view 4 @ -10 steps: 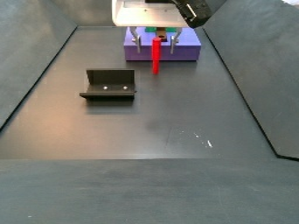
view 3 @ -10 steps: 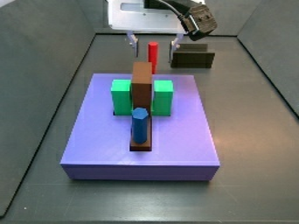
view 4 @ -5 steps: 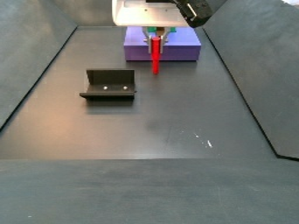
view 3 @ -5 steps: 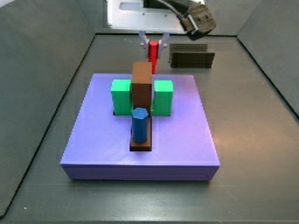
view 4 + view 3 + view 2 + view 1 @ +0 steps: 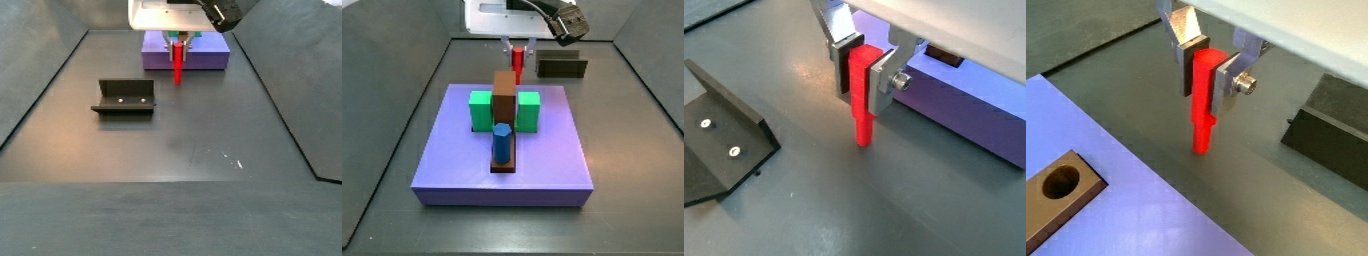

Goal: Pick up the red object. Move up. Move to above the board. Insert the red object.
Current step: Pick up the red object, then move up.

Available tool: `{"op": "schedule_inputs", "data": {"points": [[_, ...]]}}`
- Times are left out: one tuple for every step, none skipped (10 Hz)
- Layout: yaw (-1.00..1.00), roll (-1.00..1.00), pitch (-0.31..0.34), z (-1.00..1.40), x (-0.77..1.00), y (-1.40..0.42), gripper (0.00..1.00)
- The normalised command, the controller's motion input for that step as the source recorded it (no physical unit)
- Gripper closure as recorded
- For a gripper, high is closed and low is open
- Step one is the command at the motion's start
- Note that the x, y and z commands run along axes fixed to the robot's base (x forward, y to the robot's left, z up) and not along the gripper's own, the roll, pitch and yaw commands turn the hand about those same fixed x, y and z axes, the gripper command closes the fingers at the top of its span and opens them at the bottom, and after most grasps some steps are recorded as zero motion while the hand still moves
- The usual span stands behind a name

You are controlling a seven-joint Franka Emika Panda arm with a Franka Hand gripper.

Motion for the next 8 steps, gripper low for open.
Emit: {"op": "schedule_inputs", "data": {"points": [[0.0, 0.0, 0.0, 0.0, 0.0, 0.0, 1.0], [0.0, 0.0, 0.0, 0.0, 0.0, 0.0, 1.0], [0.0, 0.0, 0.0, 0.0, 0.0, 0.0, 1.0], [0.0, 0.0, 0.0, 0.0, 0.0, 0.0, 1.0], [0.0, 0.0, 0.0, 0.0, 0.0, 0.0, 1.0], [0.0, 0.0, 0.0, 0.0, 0.0, 0.0, 1.0], [0.0, 0.0, 0.0, 0.0, 0.0, 0.0, 1.0], [0.0, 0.0, 0.0, 0.83, 0.0, 0.0, 1.0]]}}
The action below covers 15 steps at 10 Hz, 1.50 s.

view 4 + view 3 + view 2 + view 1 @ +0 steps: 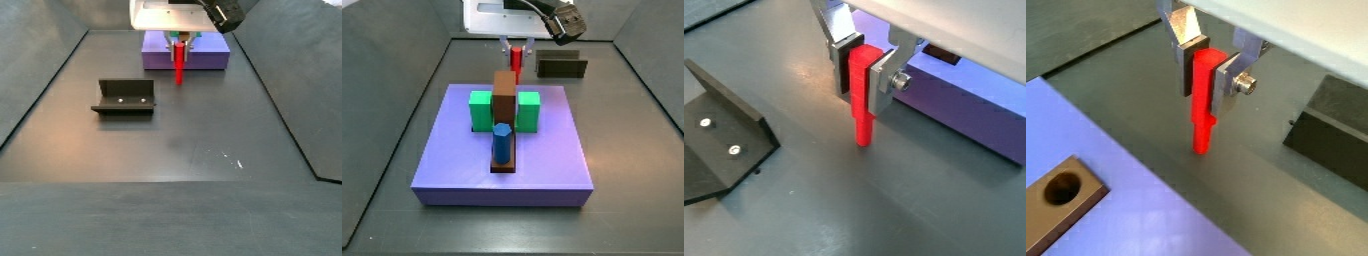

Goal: Pick up the red object. Move up. Move to above the board. Insert the red object.
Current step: Move up, then move to above the board.

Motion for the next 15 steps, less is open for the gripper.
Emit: {"op": "schedule_inputs", "data": {"points": [[0.06, -0.01, 0.01, 0.81, -0.02, -0.07, 1.0], [0.06, -0.02, 0.034, 0.62, -0.06, -0.07, 1.0], [0.03, -0.04, 0.006, 0.24, 0.0, -0.03, 1.0], [0.0, 0.0, 0.0, 1.4, 0.0, 0.0, 1.0], [-0.01, 0.01, 0.022, 1.4, -0.02, 0.0, 1.0], [-0.01, -0.03, 0.021, 1.4, -0.04, 0.0, 1.0], [-0.01, -0.04, 0.023, 1.4, 0.01, 0.02, 1.0], [-0.01, -0.04, 0.064, 1.4, 0.04, 0.01, 1.0], [-0.01, -0.03, 0.086, 0.67, 0.03, 0.01, 1.0], [-0.01, -0.03, 0.072, 0.27, 0.03, 0.01, 1.0], [0.23, -0.06, 0.272, 0.35, -0.12, -1.4, 1.0], [0.2, -0.01, 0.266, 0.35, -0.13, -1.4, 1.0], [0.15, 0.05, 0.211, 0.36, -0.11, -1.4, 1.0], [0.07, 0.0, 0.162, 0.35, -0.07, -1.4, 1.0], [0.04, 0.02, 0.143, 0.24, -0.03, -0.95, 1.0]]}}
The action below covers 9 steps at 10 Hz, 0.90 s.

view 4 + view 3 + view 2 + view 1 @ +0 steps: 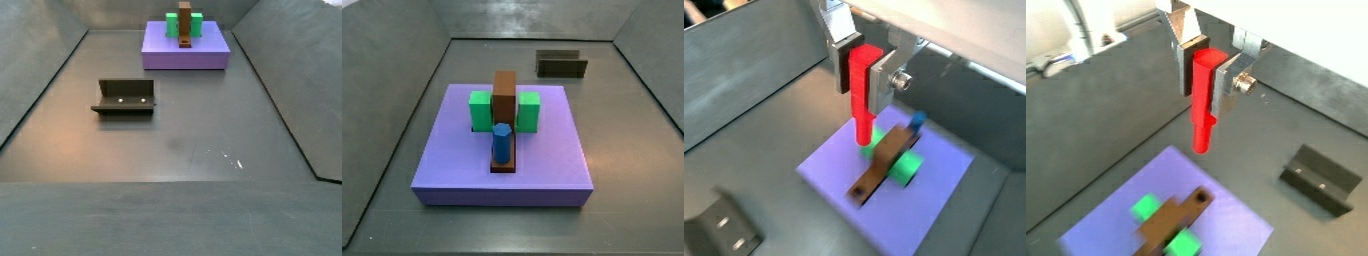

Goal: Pick up the red object. Move up. Move to above the board. Insert the red object.
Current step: Move to above the board, then insert the red object.

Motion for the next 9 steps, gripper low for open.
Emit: {"op": "schedule_inputs", "data": {"points": [[0.03, 0.02, 0.135, 0.15, 0.01, -0.57, 1.0], [0.02, 0.01, 0.125, 0.08, 0.05, -0.31, 1.0], [0.0, 0.01, 0.0, -0.02, 0.0, 0.03, 1.0], [-0.09, 0.02, 0.0, -0.2, 0.0, 0.43, 1.0], [-0.23, -0.01, -0.033, -0.58, -0.03, 0.75, 1.0], [-0.19, -0.04, -0.099, -0.87, 0.0, 0.62, 1.0], [0.0, 0.0, -0.133, -0.93, 0.11, 0.09, 1.0], [0.0, 0.06, -0.116, -1.0, 0.1, -0.02, 1.0], [0.0, 0.05, -0.099, -1.0, 0.07, -0.02, 1.0]]}}
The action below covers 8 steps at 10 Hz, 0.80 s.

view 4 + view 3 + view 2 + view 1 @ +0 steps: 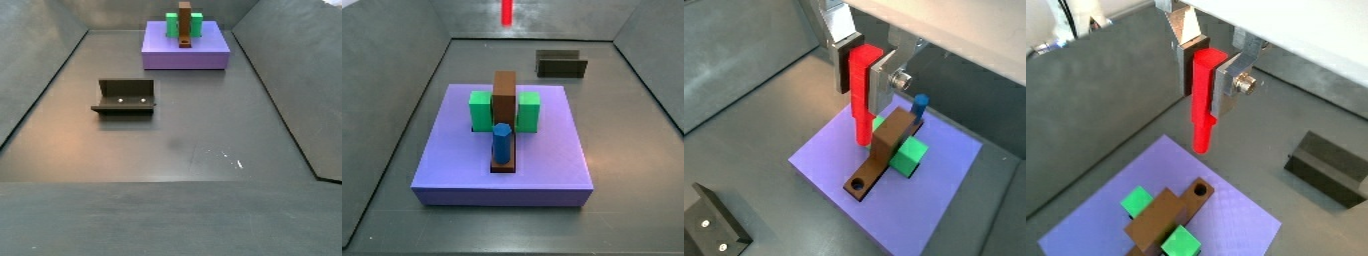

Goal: Pick up the red object. Move up. Move to above the board. Insert the red object.
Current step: Insert the red object.

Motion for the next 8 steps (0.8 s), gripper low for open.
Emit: {"op": "schedule_inputs", "data": {"points": [[0.0, 0.07, -0.107, -1.0, 0.09, 0.0, 1.0], [0.0, 0.07, -0.099, -0.99, 0.09, 0.03, 1.0], [0.0, 0.07, -0.099, -0.98, 0.1, 0.03, 1.0], [0.0, 0.08, -0.104, -0.95, 0.1, 0.07, 1.0], [0.0, 0.1, -0.101, -0.92, 0.1, 0.1, 1.0], [0.0, 0.11, -0.106, -0.89, 0.07, 0.15, 1.0], [0.01, 0.09, -0.21, -0.79, -0.08, 0.01, 1.0], [0.0, 0.0, -0.136, -0.41, -0.02, 0.0, 1.0]]}}
